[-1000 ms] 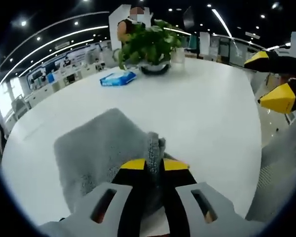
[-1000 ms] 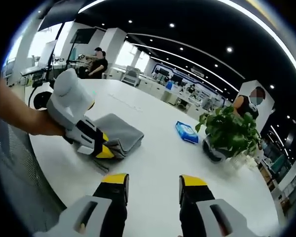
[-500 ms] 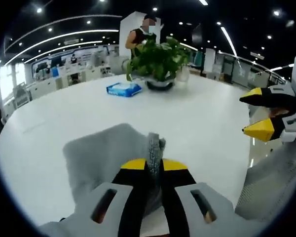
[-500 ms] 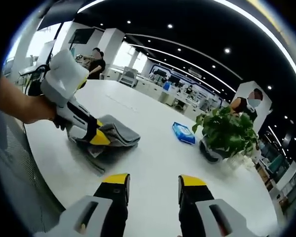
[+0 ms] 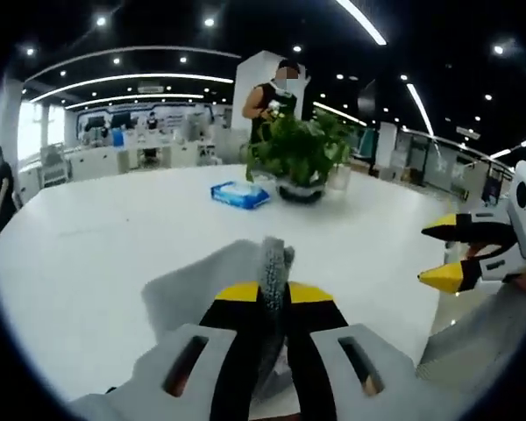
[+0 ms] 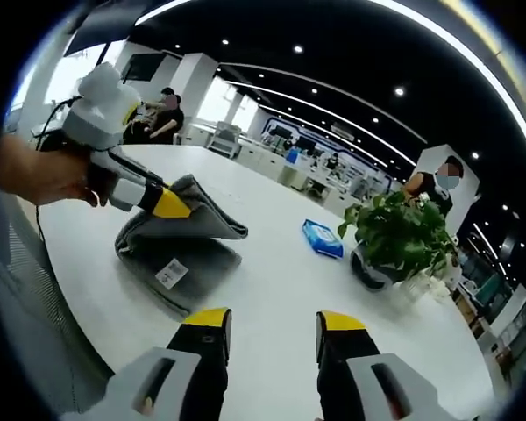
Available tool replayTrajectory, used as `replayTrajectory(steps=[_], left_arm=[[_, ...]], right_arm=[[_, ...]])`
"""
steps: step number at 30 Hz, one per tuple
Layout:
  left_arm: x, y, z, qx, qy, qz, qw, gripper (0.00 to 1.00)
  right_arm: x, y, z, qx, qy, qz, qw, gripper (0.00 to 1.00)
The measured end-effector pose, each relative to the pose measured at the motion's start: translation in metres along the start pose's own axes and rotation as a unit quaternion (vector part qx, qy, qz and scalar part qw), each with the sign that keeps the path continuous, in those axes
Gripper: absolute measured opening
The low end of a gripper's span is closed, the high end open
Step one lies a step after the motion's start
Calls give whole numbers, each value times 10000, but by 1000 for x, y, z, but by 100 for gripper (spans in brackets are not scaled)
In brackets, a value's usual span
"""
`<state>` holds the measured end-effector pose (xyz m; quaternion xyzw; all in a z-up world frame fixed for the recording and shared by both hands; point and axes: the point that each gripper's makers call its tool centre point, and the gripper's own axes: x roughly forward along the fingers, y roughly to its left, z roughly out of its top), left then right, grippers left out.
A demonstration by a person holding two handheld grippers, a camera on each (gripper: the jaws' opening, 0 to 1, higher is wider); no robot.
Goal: Open the folded towel by lifting each exposed corner and separating the folded layers until the towel lies flat within the target outline without major curled edges
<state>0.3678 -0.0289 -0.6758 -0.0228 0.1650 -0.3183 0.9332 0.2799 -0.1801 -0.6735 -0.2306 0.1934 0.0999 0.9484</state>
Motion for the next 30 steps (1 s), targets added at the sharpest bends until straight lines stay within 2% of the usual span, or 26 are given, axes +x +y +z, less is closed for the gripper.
replayTrajectory(steps=[6,13,17,21,28,30], left_arm=[[-13,16,15,-96,-350,258,9990,8],[-33,42,23,-354,-629,597,9956,8],[-46,57,21,-397,-730,871,9927,8],[-58,69,17,-611,-832,1077,9888,8],[-74,84,5,-474,-848,1571,9828,8],[-76,90,-3,-357,-751,1728,9814,9]], right_arm=[[0,2,0,-33,4,37,10000,37],[1,7,-1,-126,29,140,9998,36],[1,7,-1,-130,36,157,9998,35],[2,8,-1,-140,41,187,9997,35],[1,9,0,-183,31,183,9997,35],[1,9,0,-165,30,175,9997,34]])
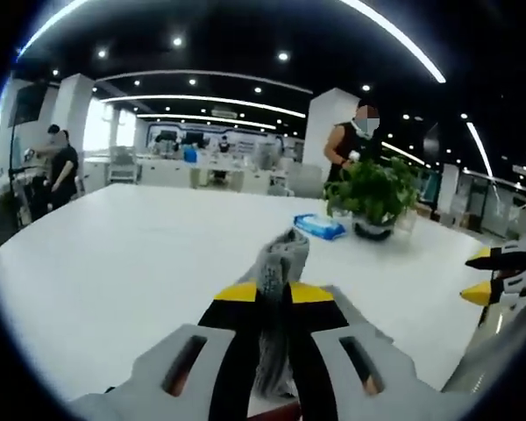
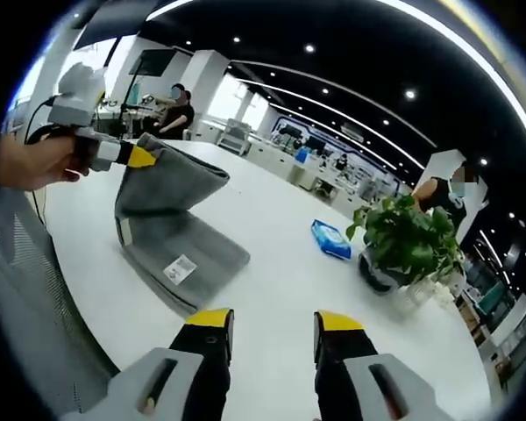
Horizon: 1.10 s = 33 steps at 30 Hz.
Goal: Open the folded towel by lifting each exposed corner and separating the folded layers until the towel lies flat within the target outline without major curled edges
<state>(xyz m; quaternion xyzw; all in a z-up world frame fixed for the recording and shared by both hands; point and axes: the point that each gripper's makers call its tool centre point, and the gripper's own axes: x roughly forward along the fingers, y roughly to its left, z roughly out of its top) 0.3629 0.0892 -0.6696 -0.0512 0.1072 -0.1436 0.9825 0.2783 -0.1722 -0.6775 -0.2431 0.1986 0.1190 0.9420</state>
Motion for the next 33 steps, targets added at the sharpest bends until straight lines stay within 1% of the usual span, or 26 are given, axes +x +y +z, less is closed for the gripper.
replayTrajectory(steps=[1,3,5,6,9,10,13,14,15,17,19,22,25,27,30,31,33], left_arm=[[-1,4,-4,62,74,99,9999,9],[0,6,-5,80,111,144,9998,9],[1,11,-10,21,190,215,9996,9],[0,15,-12,-38,234,315,9992,9],[-2,21,-13,-64,243,511,9984,9],[-3,27,-16,-76,295,645,9975,9],[-5,40,-24,-111,472,901,9948,9],[-6,44,-27,-157,507,951,9941,9],[-6,47,-28,-289,511,986,9934,10],[-10,50,-29,-661,481,1063,9910,10],[-12,58,-30,-674,498,1167,9896,10],[-14,64,-37,-787,614,1342,9859,10],[-16,68,-42,-971,683,1424,9827,11],[-17,71,-45,-1017,697,1497,9810,11],[-19,74,-48,-961,758,1629,9790,11],[-21,76,-49,-958,773,1722,9773,11],[-24,79,-53,-987,830,1812,9750,10]], right_arm=[[0,0,0,5,-2,-3,10000,34],[0,0,0,2,8,-5,10000,34],[0,0,0,-5,12,0,10000,34],[0,1,0,-15,-4,15,10000,34],[0,4,0,-85,2,44,10000,33],[0,4,1,-98,6,53,9999,33],[0,6,0,-131,21,89,9999,33],[1,6,0,-133,29,95,9999,33],[1,6,0,-133,30,102,9999,33],[1,7,0,-135,26,120,9998,33],[1,7,-1,-142,43,131,9998,33],[2,8,-2,-139,75,145,9998,32],[2,8,-2,-128,87,153,9998,32],[2,8,-3,-147,102,161,9997,31],[2,8,-2,-174,87,161,9997,30],[2,7,-2,-174,88,152,9997,30],[3,6,-4,-139,129,145,9997,30]])
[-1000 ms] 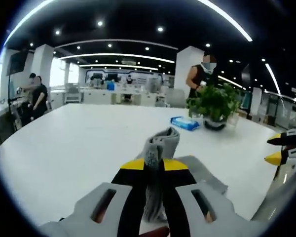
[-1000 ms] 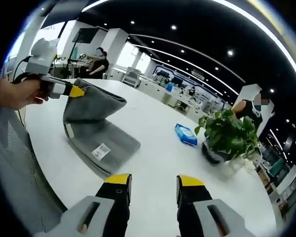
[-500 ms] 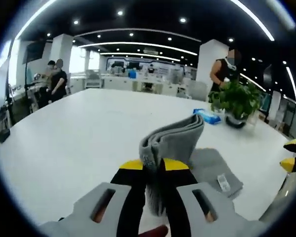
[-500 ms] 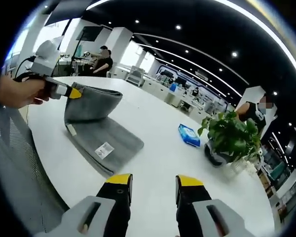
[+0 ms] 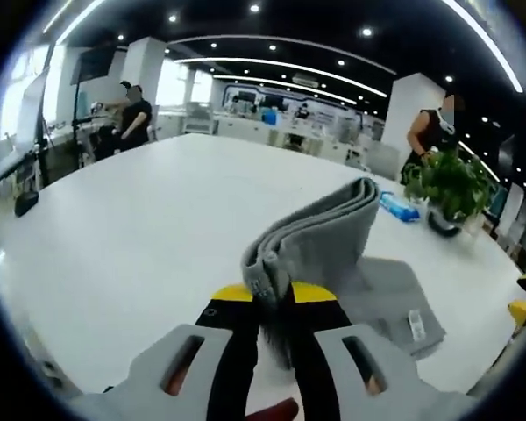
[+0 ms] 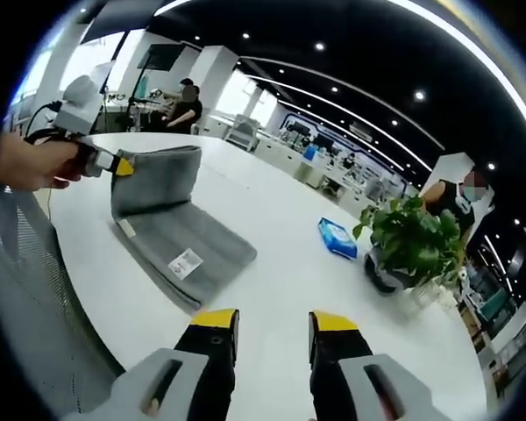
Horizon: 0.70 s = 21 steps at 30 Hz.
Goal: Open the folded towel by lifting each exposed corner and separating the folded layers until the towel lies flat within the target outline without major curled edges
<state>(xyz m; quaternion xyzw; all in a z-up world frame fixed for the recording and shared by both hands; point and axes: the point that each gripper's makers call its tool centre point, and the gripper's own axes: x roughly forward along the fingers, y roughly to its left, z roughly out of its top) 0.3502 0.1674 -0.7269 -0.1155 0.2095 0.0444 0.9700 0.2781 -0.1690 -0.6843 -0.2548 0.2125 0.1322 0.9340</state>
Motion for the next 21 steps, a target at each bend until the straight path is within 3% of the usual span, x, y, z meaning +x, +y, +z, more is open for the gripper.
replayTrajectory(steps=[10,17,21], left_arm=[[-3,20,-12,-159,243,336,9990,10],[-5,38,-27,-484,524,668,9952,10],[-6,44,-33,-920,627,717,9912,10]], right_arm=[[0,1,0,-15,5,12,10000,29],[-2,-4,0,138,-39,-60,9999,29],[-2,-4,1,197,-64,-12,9998,29]])
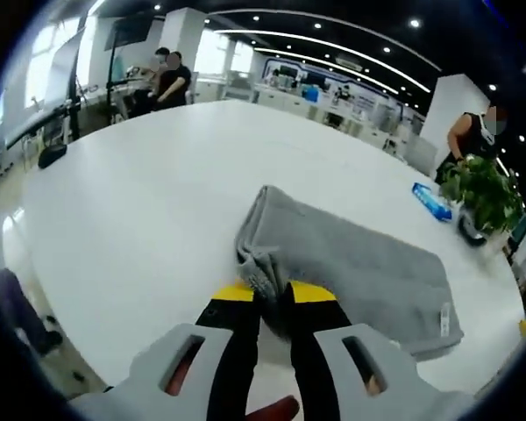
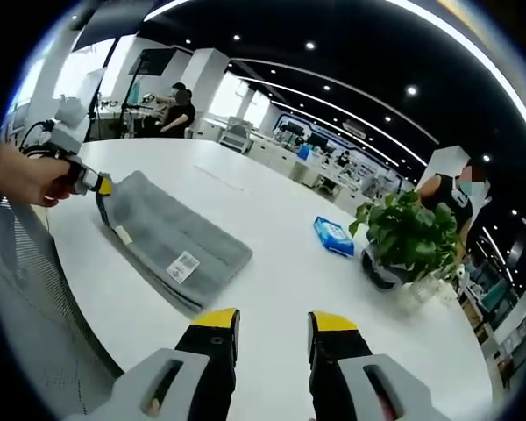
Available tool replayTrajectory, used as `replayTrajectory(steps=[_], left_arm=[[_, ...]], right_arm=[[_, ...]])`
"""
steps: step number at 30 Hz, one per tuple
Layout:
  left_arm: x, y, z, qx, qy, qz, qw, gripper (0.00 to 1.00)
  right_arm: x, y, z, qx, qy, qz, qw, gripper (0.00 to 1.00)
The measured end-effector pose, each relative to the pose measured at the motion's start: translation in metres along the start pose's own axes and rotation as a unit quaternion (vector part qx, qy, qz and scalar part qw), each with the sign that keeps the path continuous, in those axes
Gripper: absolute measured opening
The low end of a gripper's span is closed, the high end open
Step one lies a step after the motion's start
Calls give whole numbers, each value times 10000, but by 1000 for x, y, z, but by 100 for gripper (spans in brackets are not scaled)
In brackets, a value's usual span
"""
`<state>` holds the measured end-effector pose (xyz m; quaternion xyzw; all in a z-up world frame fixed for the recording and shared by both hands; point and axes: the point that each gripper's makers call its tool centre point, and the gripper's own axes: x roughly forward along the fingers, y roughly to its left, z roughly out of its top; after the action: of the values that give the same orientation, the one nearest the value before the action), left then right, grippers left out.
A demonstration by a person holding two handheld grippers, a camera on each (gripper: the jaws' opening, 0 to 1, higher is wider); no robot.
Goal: Open the folded towel by lifting each exposed corner and separating the folded layers until the towel lies flat within the target outline without major curled edges
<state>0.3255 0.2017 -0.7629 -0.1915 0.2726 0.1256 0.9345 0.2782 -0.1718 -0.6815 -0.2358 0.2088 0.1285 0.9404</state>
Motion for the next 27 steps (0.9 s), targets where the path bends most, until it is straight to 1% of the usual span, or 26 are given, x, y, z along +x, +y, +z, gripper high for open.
replayTrajectory(steps=[1,4,6,7,8,9,11,12,13,14,16,17,18,19,21,23,24,25,26,27], left_arm=[[-1,2,1,-94,-17,12,10000,11],[0,8,-1,-123,49,79,9999,13],[-3,17,1,-145,29,230,9996,18],[-6,23,3,-91,-13,340,9994,20],[-11,33,9,-47,-185,549,9983,20],[-14,37,12,-71,-272,626,9976,21],[-17,43,18,-130,-377,683,9969,25],[-18,44,21,-65,-445,724,9964,26],[-19,44,24,119,-526,795,9954,27],[-18,41,26,277,-570,779,9949,28],[-14,27,26,623,-493,567,9952,31],[-13,22,27,758,-522,488,9946,31],[-12,14,30,988,-597,410,9925,31],[-10,8,31,1119,-608,330,9913,33],[-6,-5,24,1424,-434,130,9888,36],[-3,-17,15,1853,-262,-23,9823,36],[-2,-21,13,1912,-248,-75,9812,36],[-1,-26,11,1908,-225,-131,9813,36],[0,-29,8,1842,-169,-185,9826,36],[0,-33,4,1747,-89,-262,9842,36]], right_arm=[[0,3,1,9,-32,72,10000,29],[1,12,4,48,-96,328,9994,29],[3,22,6,74,-118,624,9980,29],[4,27,5,127,-56,788,9968,29],[7,32,6,273,-30,960,9950,30],[10,34,10,315,-95,1056,9939,31],[19,33,19,325,-178,1118,9930,31],[26,34,25,286,-265,1173,9923,31],[33,35,27,261,-287,1232,9916,32],[43,39,30,293,-259,1355,9900,33],[57,46,39,320,-332,1592,9862,36],[61,48,41,276,-346,1674,9849,37],[67,51,45,161,-383,1794,9829,37],[71,51,47,83,-411,1845,9819,38],[82,47,51,41,-432,1913,9806,39],[95,45,54,186,-425,2109,9764,43],[100,45,55,195,-441,2214,9740,44],[109,45,56,105,-437,2402,9697,44],[117,42,56,10,-406,2443,9688,44],[125,39,58,-38,-441,2482,9677,45]])
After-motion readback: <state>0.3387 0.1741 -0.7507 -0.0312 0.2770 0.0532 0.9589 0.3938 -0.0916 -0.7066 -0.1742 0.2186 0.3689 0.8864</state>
